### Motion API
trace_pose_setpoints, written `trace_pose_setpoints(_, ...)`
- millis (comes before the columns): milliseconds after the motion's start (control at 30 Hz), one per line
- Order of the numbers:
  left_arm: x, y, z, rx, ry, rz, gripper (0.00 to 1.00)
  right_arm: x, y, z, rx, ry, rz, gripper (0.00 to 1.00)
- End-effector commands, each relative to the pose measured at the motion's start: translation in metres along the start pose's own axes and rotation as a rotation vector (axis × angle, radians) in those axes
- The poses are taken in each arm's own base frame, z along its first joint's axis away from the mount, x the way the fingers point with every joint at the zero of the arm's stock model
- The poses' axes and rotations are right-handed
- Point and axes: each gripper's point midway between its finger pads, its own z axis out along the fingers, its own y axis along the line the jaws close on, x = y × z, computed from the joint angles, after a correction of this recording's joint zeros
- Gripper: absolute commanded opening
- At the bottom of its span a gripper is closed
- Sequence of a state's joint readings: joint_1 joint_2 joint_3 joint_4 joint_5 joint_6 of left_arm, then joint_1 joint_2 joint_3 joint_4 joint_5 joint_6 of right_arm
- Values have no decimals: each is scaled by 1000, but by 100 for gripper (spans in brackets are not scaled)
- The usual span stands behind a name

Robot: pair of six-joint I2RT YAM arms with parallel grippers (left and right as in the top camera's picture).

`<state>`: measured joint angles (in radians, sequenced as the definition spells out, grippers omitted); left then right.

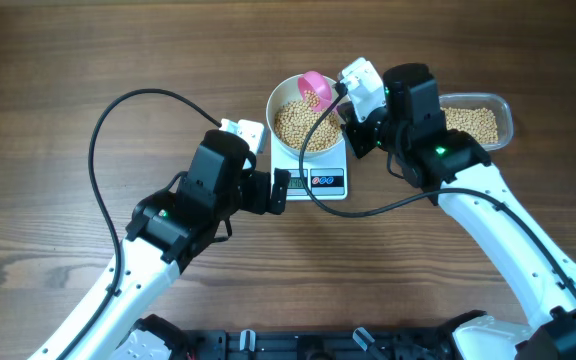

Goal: Scoop item into bowl and weigh 150g on scale
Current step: 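Tilt the scoop over the bowl and trickle soybeans until 150 g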

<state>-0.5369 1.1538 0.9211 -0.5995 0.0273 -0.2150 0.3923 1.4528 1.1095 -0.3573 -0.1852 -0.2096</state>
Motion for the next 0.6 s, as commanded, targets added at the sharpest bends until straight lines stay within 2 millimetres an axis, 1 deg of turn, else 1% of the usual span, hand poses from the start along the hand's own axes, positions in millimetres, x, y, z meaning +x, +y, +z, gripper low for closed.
trace_pose_setpoints(0,-5,-5,-1,15,-8,5,100,-14,4,-9,-16,-41,-11,4)
trace_pose_setpoints(133,-5,-5,-1,15,-9,5,100,-6,5,-9,-22,-9,-89,4)
trace_pose_setpoints(200,-5,-5,-1,15,-9,5,100,-3,6,-9,-26,2,-86,4)
trace_pose_setpoints(400,-5,-5,-1,15,-9,5,100,-4,10,-9,-48,-2,-76,5)
trace_pose_setpoints(500,-5,-5,-1,15,-8,5,100,-2,10,-9,-46,1,-145,4)
trace_pose_setpoints(567,-5,-5,-1,15,-9,5,100,-3,9,-9,-44,-2,-135,4)
